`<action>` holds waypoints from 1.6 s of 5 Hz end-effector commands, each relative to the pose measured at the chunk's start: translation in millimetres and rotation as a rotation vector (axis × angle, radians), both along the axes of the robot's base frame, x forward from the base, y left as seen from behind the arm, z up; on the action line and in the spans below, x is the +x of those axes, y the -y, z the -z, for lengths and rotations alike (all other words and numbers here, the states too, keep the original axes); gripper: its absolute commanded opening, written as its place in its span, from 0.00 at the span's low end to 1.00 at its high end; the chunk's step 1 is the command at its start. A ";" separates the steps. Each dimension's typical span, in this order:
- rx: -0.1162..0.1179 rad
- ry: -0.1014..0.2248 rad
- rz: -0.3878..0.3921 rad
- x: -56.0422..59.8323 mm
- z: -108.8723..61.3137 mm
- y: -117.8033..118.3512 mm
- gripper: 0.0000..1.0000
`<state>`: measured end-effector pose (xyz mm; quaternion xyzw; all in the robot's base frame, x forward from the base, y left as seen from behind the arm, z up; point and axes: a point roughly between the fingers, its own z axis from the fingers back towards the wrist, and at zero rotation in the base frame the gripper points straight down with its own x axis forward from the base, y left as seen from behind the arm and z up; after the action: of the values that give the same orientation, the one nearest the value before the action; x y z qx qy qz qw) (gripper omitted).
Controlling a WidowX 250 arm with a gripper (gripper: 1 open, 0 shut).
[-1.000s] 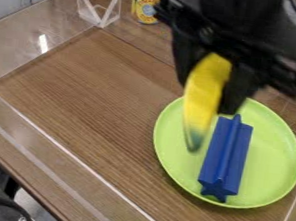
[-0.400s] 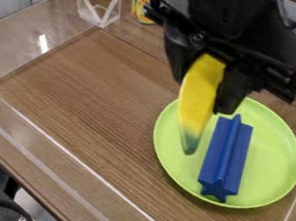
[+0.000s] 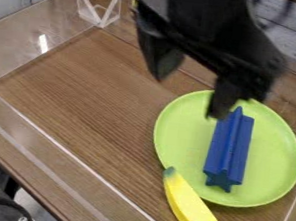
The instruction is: Put the banana in the green plate
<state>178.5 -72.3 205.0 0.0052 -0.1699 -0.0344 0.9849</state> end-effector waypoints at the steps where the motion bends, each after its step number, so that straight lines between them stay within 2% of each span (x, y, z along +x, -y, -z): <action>1: -0.015 0.024 -0.019 -0.7 6.1 -19.0 1.00; 2: -0.013 0.025 -0.032 -2.0 9.5 -34.9 1.00; 3: -0.010 0.017 -0.003 3.1 14.4 -40.4 1.00; 4: -0.012 0.008 0.033 4.8 18.1 -39.8 1.00; 8: -0.013 -0.029 0.091 16.8 32.5 -43.7 1.00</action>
<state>192.7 -29.3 168.2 -0.0093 -0.1472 -0.0799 0.9858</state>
